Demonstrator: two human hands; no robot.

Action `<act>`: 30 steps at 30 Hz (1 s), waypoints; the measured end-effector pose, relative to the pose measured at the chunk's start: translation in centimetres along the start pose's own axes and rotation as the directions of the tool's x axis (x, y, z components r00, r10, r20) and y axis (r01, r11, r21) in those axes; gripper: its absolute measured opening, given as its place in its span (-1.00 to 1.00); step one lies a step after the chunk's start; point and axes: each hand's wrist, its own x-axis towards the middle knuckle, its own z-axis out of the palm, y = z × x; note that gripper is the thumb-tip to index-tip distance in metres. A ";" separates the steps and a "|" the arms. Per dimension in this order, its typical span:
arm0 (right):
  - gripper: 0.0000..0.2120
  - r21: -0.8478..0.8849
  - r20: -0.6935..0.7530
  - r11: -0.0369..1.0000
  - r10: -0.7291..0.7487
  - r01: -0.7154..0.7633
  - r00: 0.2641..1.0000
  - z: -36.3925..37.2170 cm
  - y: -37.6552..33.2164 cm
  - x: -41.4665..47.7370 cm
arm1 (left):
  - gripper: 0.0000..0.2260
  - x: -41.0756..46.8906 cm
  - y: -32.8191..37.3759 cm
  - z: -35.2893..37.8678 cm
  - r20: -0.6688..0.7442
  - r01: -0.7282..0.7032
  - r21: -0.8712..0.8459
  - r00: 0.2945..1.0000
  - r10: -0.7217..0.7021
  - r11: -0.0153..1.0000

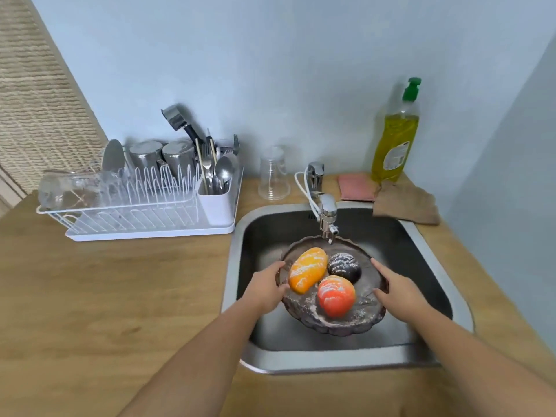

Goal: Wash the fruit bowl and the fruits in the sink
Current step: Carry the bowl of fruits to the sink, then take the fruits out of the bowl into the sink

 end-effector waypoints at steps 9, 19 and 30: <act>-0.30 -0.132 0.010 0.991 -0.009 0.010 1.000 3.1 1.3 3.9 | -0.48 3.7 -1.9 3.6 0.007 0.128 0.041 0.992 -0.128 0.991; -0.28 -0.195 0.086 0.981 0.008 0.009 0.996 6.9 1.3 6.5 | -0.49 5.2 -3.8 4.2 -0.039 0.220 0.211 0.975 -0.217 0.952; -0.42 -0.421 -0.066 0.905 -0.099 0.062 0.993 5.5 0.3 6.1 | -0.61 5.4 -1.8 2.0 -0.019 0.085 0.579 0.996 -0.091 0.811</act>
